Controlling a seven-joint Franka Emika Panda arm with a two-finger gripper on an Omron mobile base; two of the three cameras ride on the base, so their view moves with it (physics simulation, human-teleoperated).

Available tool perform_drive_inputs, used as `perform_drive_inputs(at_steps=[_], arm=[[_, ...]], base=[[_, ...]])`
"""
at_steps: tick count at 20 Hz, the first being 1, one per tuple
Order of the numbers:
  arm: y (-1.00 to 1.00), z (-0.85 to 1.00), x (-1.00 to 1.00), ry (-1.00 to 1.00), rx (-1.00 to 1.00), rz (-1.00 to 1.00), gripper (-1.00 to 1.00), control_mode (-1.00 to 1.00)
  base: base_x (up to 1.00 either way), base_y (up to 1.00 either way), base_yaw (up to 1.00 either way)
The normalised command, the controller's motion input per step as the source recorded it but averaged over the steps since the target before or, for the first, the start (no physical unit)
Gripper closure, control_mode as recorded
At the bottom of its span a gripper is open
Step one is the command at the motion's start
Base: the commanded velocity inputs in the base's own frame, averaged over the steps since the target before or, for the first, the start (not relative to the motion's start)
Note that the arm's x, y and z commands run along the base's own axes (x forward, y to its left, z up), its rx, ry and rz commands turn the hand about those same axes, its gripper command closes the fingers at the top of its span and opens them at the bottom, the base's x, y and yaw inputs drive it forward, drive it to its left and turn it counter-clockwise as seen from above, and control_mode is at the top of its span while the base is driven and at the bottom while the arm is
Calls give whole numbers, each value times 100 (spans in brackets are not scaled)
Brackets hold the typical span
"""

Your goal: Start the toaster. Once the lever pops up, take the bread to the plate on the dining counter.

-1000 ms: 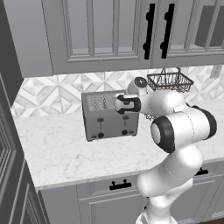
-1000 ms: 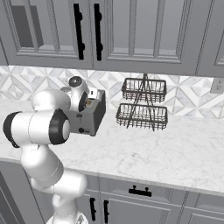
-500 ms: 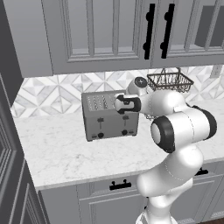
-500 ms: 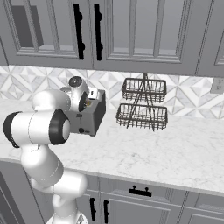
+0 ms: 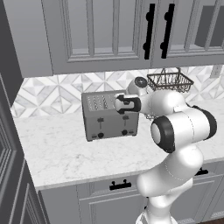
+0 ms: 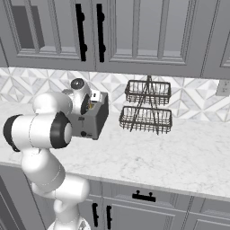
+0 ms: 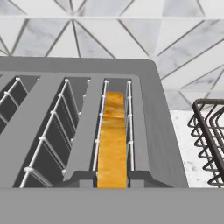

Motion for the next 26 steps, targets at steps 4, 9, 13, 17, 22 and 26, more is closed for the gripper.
perform_drive_inputs(at_steps=[4, 9, 13, 17, 22, 26], arm=[[0, 3, 0, 0, 0, 0, 100, -100], [0, 29, -6, -5, 0, 0, 100, -100], [9, 41, -11, -6, 0, -1, 100, -100], [0, 7, -13, -17, 0, 0, 100, -100], [0, 1, -21, -28, 0, 0, 100, -100], [0, 31, -36, -29, 0, 0, 100, -100]], base=[[0, 0, 0], [0, 0, 0], [0, 0, 0], [0, 0, 0], [0, 0, 0], [0, 0, 0]])
